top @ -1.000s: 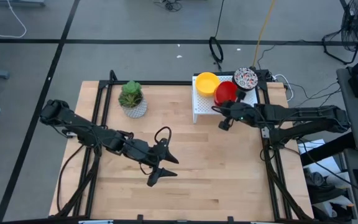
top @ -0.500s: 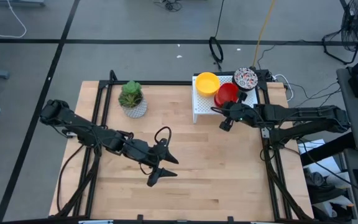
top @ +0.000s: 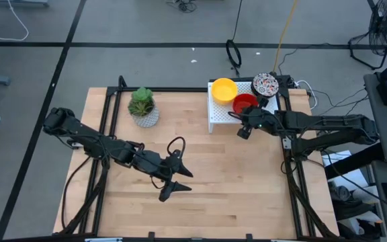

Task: Pick & Place Mini bowls
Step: Stack the red bowl on top of the red bowl on the shelf, then return to Home Position

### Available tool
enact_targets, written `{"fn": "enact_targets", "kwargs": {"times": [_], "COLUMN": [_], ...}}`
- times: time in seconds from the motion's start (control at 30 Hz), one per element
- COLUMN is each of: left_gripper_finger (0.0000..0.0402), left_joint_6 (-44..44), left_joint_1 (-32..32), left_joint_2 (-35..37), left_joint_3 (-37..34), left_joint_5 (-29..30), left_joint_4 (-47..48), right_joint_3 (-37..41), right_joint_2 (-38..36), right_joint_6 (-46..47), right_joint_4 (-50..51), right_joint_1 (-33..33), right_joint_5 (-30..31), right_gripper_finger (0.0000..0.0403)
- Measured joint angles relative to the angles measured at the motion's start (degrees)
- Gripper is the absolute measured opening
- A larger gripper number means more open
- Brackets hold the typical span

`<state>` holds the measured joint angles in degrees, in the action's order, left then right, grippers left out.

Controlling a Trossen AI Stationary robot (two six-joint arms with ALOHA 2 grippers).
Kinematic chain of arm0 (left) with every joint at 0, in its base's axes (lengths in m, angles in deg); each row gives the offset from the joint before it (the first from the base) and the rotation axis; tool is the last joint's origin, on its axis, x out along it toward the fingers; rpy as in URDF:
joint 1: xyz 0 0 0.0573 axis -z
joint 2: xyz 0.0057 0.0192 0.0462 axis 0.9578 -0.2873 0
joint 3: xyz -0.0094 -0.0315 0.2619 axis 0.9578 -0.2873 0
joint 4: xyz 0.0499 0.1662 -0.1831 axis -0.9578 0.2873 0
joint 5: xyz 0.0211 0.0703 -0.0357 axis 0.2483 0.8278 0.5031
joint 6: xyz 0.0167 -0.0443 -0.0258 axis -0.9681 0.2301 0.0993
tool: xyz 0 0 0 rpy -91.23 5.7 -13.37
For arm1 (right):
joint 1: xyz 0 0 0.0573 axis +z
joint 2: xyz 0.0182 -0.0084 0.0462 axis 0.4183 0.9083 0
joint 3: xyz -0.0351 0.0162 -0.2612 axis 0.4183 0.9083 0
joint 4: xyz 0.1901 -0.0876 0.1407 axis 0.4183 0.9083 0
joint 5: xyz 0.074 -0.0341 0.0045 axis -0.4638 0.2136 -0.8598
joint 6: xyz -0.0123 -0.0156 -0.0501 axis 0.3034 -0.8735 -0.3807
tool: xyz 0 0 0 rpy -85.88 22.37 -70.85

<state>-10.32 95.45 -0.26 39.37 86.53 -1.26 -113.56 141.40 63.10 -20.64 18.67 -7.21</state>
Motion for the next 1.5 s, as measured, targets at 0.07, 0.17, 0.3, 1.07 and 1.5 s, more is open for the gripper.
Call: {"fn": "enact_targets", "kwargs": {"times": [0.07,0.17,0.3,1.07,1.5], "left_gripper_finger": [0.0244,0.0244,0.0244,0.0244,0.0244], "left_joint_6": [0.3,-0.3,-4.4,-5.7,4.8], "left_joint_1": [0.0,0.3,0.3,11.3,18.7], "left_joint_2": [0.0,0.0,0.0,22.4,23.2], "left_joint_3": [0.0,0.0,0.0,0.0,0.0], "left_joint_5": [-0.1,-0.1,-0.2,24.7,38.3], "left_joint_4": [-0.3,-0.2,-0.1,20.1,27.9], "right_joint_3": [0.0,0.0,0.0,9.5,26.4], "right_joint_2": [-0.3,-1.4,-4.3,-22.9,-27.2], "right_joint_6": [-0.1,-0.1,-0.1,5.3,5.1], "right_joint_4": [0.0,-0.2,-1.6,-9.6,-27.2], "right_joint_1": [0.0,0.8,2.4,13.9,18.4], "right_joint_5": [0.0,0.0,-0.1,-9.2,-9.4], "right_gripper_finger": [0.0125,0.0148,0.0167,0.0169,0.0169]}}
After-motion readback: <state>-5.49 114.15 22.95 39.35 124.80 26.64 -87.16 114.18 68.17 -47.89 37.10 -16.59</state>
